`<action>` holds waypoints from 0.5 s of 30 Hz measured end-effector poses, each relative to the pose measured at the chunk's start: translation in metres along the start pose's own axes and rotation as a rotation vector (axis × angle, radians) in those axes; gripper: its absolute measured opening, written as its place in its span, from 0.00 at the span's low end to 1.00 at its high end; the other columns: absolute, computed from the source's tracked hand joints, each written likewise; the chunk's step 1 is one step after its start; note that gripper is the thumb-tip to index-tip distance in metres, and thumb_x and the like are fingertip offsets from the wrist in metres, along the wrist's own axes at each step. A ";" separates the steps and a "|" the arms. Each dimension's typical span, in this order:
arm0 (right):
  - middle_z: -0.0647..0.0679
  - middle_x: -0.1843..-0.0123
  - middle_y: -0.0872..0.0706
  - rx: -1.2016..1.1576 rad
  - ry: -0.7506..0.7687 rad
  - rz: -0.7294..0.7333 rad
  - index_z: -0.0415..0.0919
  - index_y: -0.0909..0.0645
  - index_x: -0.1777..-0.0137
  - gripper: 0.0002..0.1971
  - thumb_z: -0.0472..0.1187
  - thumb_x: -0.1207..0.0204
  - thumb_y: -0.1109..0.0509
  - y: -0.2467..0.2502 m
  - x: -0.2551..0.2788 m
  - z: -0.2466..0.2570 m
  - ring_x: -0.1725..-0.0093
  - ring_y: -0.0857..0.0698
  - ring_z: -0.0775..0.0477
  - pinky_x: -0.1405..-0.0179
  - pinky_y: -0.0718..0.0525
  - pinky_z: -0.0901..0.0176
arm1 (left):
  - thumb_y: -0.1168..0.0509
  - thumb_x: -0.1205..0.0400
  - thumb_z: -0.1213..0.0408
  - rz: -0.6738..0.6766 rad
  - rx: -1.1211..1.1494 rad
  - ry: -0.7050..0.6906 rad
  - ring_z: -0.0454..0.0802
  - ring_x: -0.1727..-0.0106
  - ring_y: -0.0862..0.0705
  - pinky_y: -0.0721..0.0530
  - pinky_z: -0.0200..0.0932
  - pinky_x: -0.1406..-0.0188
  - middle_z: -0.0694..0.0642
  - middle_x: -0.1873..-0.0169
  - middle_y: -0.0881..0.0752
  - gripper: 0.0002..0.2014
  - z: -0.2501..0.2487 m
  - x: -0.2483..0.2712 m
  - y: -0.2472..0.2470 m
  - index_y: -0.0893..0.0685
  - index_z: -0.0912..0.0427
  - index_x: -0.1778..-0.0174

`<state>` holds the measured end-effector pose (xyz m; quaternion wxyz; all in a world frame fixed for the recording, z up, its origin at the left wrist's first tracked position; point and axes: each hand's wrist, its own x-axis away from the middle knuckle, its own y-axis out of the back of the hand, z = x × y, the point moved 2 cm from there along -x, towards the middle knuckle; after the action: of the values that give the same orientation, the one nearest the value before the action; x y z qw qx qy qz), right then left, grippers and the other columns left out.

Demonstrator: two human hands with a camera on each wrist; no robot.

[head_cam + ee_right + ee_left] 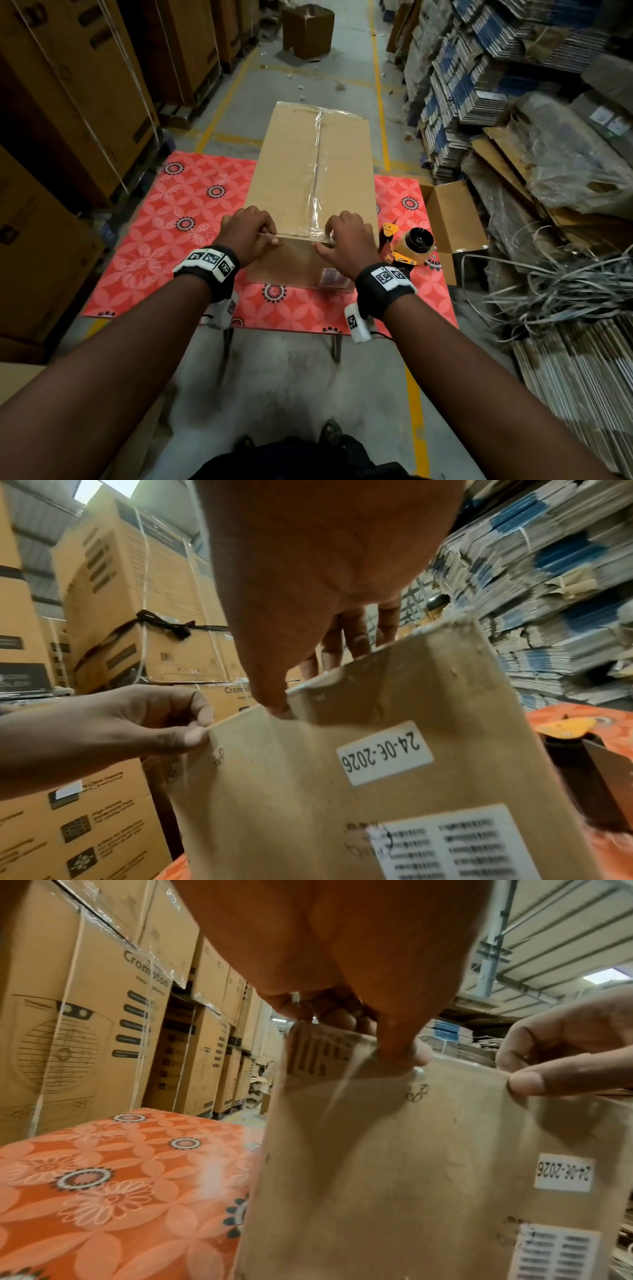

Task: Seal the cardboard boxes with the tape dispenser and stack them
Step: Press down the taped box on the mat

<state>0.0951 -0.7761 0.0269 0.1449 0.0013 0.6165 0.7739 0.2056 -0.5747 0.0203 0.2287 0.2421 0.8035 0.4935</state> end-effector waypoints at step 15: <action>0.45 0.50 0.20 -0.038 -0.070 -0.074 0.45 0.19 0.52 0.15 0.51 0.35 0.25 -0.020 -0.011 0.054 0.47 0.22 0.39 0.52 0.25 0.47 | 0.32 0.23 0.65 0.033 -0.010 -0.074 0.54 0.48 0.25 0.25 0.50 0.51 0.47 0.56 0.26 0.09 0.031 0.006 0.014 0.21 0.46 0.54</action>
<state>0.1202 -0.7233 0.0228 0.1948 0.0026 0.5958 0.7792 0.2220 -0.5445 0.0199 0.2513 0.2723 0.7878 0.4920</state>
